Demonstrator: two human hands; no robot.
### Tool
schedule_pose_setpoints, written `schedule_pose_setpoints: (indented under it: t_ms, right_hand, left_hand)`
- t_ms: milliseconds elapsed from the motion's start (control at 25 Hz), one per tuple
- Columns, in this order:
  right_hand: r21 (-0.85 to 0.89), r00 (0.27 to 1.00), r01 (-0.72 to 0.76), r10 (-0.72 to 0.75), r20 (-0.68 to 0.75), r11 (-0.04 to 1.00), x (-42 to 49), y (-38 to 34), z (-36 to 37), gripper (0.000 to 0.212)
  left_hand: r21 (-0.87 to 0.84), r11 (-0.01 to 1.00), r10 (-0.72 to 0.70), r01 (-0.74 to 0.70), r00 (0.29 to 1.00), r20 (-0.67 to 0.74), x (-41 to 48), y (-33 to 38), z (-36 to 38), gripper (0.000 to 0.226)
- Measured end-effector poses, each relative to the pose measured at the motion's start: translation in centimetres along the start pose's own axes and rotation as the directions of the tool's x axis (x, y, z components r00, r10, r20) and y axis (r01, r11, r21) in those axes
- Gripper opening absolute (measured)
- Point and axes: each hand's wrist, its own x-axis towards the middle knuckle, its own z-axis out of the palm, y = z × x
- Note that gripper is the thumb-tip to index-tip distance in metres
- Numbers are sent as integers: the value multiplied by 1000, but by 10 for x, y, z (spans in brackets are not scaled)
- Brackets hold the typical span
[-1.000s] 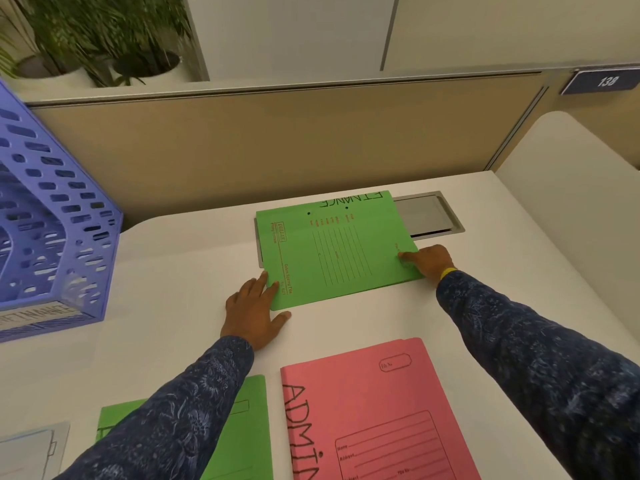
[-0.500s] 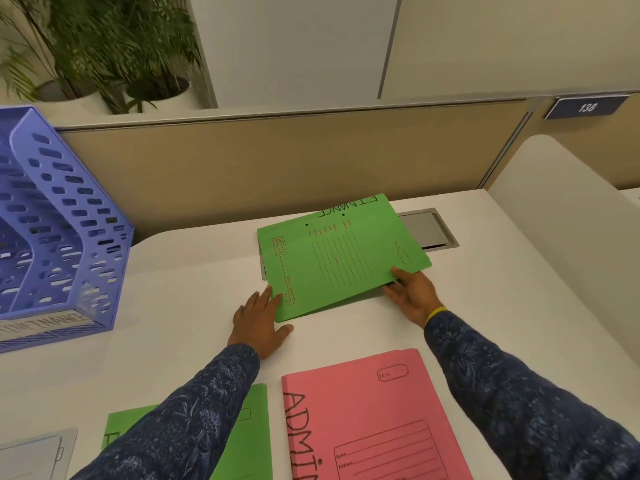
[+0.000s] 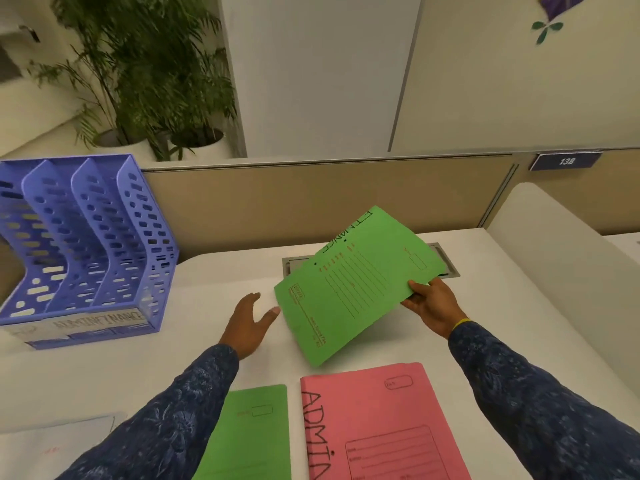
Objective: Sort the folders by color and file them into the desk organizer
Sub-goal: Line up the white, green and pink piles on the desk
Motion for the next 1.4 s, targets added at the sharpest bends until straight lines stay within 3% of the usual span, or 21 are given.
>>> schedule_pose_setpoints:
  t_ms: [280,640,920,1120,1280,1400]
  right_hand:
    - [-54,984,-75,82,157,996,-79,-14,1,38]
    - [-180,931,-266,300,206,947,-174,56,0,38]
    - [-250,936,-257,305,175,933,-245,139,27,36]
    - [-324,954,-229,277,111,918,-285,184,59,41]
    - [-317,965,-222,255,64,922,-296,211,80,50]
    - [-425,969,-171,230,91,889,-301,226,95,60]
  left_hand:
    - [-108,994,-12,17,999,47,-53,5,-32,70]
    - [-379,893,-122,244,941,316,-185,-57,-51,27]
    - [-483,801,-235,353,928,289,-294,-131,-31,21]
    - [-567,755,-287,331,943,168,-337,-160,-39,24]
    - [-576,767,-303,285,951,66,-348,-173,-54,25]
    - [-552,791,-318,262,948,-6,-348,-181,-60,25]
